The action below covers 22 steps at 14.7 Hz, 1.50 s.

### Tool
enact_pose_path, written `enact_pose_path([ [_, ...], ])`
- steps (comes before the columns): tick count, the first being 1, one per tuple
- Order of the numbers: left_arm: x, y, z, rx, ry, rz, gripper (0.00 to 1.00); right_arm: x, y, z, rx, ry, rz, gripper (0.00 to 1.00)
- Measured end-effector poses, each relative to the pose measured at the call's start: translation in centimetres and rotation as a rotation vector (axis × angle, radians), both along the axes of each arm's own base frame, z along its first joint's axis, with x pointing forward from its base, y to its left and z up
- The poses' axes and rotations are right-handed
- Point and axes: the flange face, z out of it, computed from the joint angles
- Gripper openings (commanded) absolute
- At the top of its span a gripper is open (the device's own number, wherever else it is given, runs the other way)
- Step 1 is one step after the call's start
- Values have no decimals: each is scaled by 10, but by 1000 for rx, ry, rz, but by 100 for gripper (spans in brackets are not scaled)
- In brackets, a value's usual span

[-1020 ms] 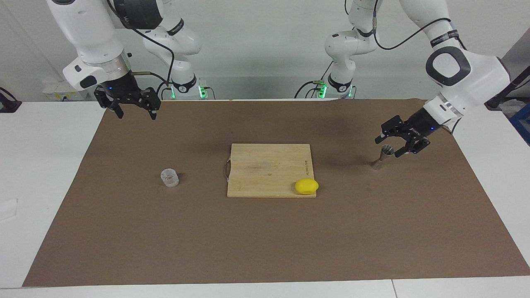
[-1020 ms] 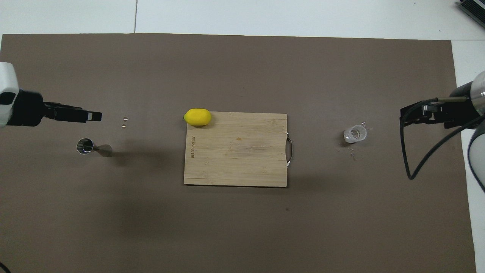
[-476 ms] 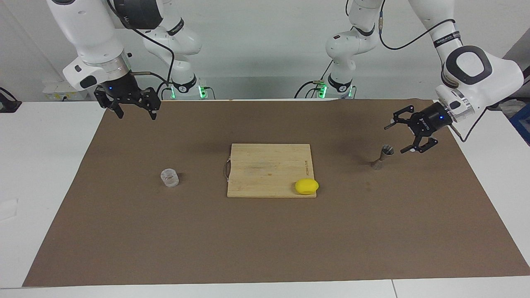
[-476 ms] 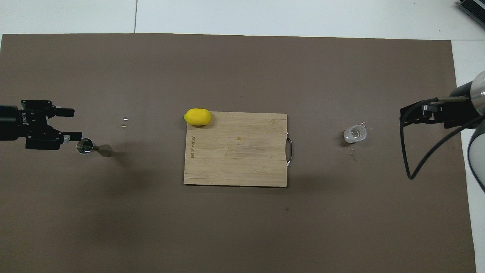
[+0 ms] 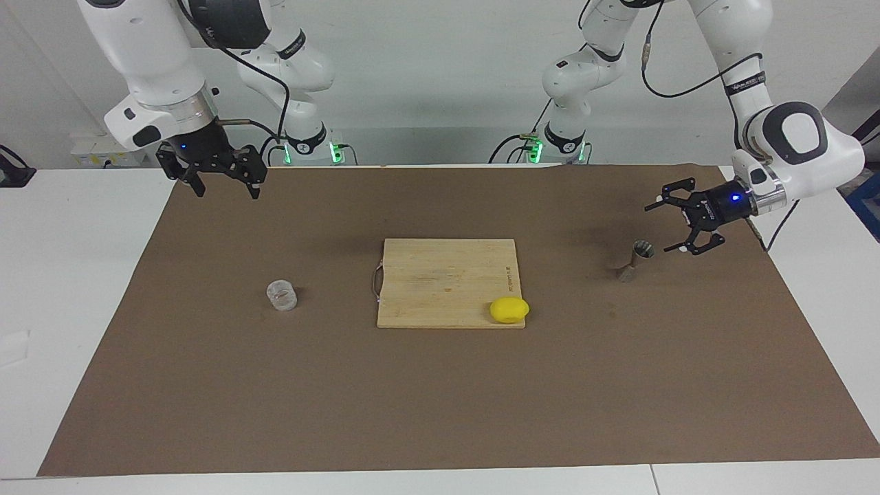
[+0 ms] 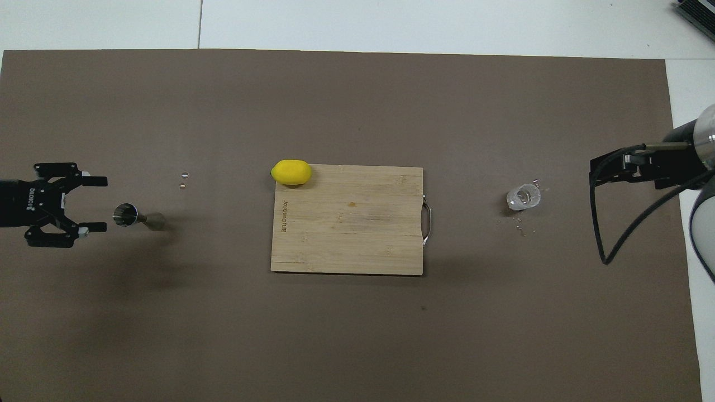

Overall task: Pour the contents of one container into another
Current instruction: 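Lower the left gripper around the dark cup and close it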

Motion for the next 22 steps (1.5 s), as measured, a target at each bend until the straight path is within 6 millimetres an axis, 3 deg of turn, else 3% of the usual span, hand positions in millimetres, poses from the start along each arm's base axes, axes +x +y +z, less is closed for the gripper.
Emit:
enact_pose_path([
  [3,-8,28,-36,-89,-117,-40,100,0,0,0,0,0,0,100],
  [6,-19,44,-52,-129,-243,-62,100,0,0,0,0,0,0,100],
  [12,-31,32,-102,-252,-428,-99,100,0,0,0,0,0,0,100],
  [19,-40,15,-135,-357,-415,14,100,0,0,0,0,0,0,100],
  [22,-39,15,-138,-366,-418,34,100,0,0,0,0,0,0,100],
])
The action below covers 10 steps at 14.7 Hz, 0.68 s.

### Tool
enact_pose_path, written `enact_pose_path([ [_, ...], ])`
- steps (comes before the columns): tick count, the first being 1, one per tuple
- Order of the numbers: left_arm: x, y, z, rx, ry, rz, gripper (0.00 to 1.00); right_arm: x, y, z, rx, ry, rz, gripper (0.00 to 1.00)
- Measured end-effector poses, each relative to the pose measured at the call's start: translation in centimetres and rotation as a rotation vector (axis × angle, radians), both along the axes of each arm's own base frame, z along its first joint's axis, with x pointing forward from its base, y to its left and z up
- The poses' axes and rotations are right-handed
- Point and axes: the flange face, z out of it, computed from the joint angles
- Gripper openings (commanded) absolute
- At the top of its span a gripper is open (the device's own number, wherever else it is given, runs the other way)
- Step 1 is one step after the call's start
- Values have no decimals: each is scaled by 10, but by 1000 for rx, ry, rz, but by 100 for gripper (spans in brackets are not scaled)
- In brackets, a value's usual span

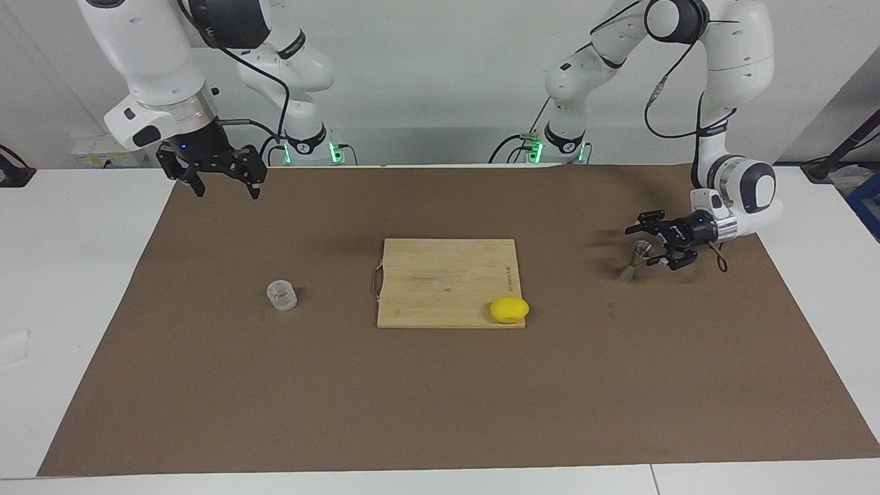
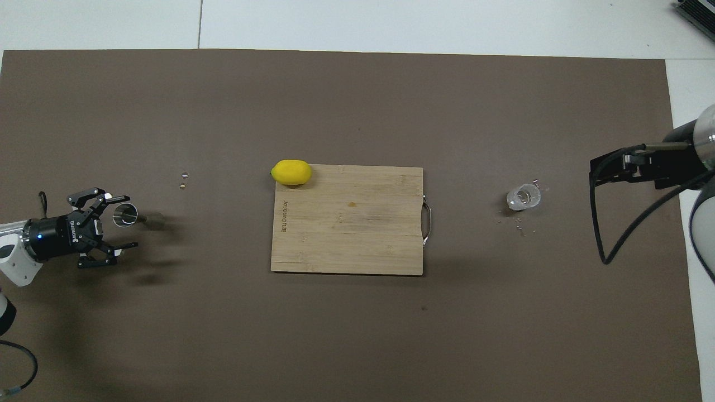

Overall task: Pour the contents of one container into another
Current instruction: 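Lower the left gripper around the dark cup and close it, then carry the dark cup with the left gripper toward the cutting board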

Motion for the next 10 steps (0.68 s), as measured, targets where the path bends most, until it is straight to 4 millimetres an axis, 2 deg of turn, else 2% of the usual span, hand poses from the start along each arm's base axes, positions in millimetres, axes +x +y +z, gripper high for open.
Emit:
enact_pose_path([
  [7,-8,-5,-10,-7,26,5,100,0,0,0,0,0,0,100],
  [10,-7,-9,-10,-9,26,-1,93,0,0,0,0,0,0,100],
])
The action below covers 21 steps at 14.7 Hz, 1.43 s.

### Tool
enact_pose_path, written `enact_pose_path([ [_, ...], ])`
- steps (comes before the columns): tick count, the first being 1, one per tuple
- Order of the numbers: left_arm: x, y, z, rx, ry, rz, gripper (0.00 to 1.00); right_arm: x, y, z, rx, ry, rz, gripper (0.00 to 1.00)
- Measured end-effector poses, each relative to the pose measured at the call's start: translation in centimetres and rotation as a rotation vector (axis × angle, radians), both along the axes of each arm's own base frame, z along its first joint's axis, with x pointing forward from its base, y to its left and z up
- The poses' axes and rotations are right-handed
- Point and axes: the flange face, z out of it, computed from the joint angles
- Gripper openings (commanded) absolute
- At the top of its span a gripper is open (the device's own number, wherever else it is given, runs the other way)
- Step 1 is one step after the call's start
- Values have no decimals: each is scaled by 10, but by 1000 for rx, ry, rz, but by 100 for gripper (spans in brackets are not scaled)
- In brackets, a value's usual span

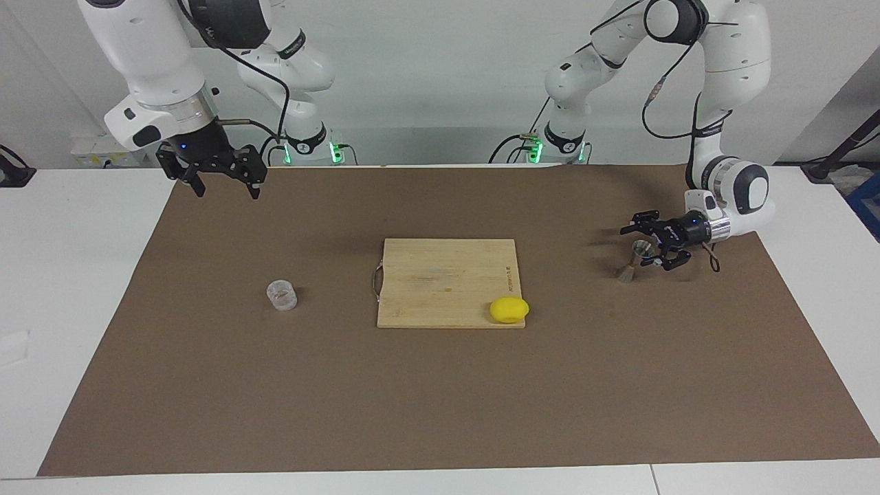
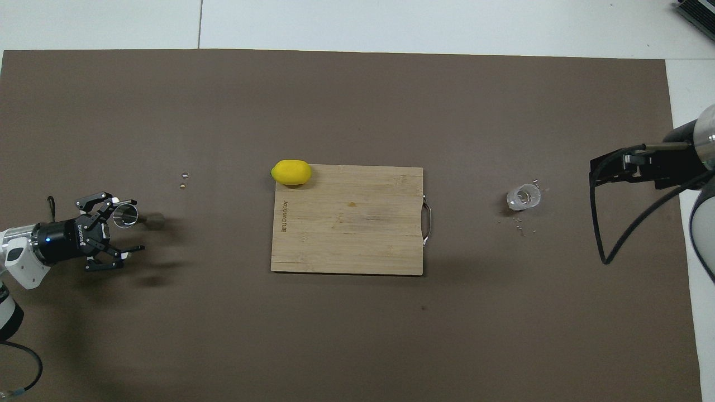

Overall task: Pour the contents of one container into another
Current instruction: 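Carry the dark cup with the left gripper toward the cutting board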

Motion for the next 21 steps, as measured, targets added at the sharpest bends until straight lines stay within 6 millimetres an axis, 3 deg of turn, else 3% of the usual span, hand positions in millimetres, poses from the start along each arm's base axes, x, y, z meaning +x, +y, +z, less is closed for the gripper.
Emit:
enact_pose_path([
  [3,0,0,0,-1,0,2,89,0,0,0,0,0,0,100],
  [7,0,3,0,3,-1,8,64,0,0,0,0,0,0,100],
  [10,3,5,2,4,-6,22,54,0,0,0,0,0,0,100],
  [16,7,7,5,-1,42,36,11,0,0,0,0,0,0,100],
  [21,8,6,6,-2,70,38,10,0,0,0,0,0,0,100],
])
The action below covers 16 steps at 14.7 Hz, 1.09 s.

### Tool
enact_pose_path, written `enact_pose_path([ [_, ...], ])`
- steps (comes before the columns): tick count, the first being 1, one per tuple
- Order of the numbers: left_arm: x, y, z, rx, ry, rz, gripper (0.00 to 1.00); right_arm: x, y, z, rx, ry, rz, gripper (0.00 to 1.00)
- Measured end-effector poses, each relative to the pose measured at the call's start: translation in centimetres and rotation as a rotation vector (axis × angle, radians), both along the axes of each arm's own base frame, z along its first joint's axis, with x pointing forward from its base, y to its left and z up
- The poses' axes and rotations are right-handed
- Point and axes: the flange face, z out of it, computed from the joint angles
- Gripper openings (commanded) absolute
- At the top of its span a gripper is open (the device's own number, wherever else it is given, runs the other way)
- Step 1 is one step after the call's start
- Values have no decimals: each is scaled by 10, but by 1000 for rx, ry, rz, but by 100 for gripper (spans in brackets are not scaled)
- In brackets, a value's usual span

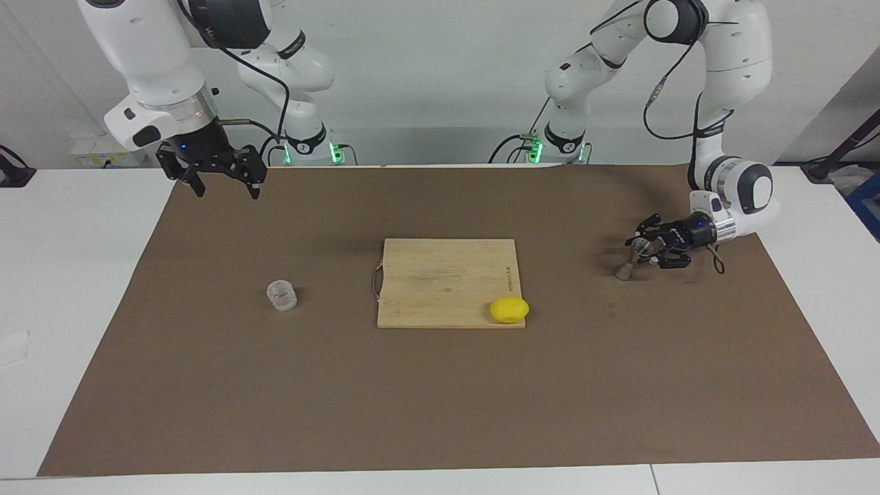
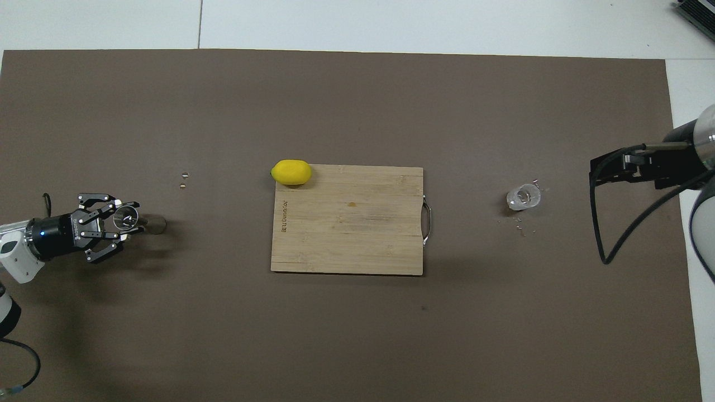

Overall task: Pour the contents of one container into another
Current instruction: 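Carry the dark cup with the left gripper toward the cutting board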

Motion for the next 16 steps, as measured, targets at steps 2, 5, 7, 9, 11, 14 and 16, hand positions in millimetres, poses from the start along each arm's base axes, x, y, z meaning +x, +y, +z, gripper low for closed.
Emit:
enact_pose_path([
  [2,4,-6,2,0,-3,-12,10,0,0,0,0,0,0,100],
  [5,20,-31,13,3,-10,-64,10,0,0,0,0,0,0,100],
  [7,32,-58,24,-2,-18,-106,11,0,0,0,0,0,0,100],
  [9,40,-94,34,-12,-20,-156,11,0,0,0,0,0,0,100],
  [11,45,-133,42,-26,-22,-205,11,0,0,0,0,0,0,100],
  [14,41,-191,52,-70,-22,-250,12,0,0,0,0,0,0,100],
  [16,33,-230,53,-101,-12,-258,12,0,0,0,0,0,0,100],
])
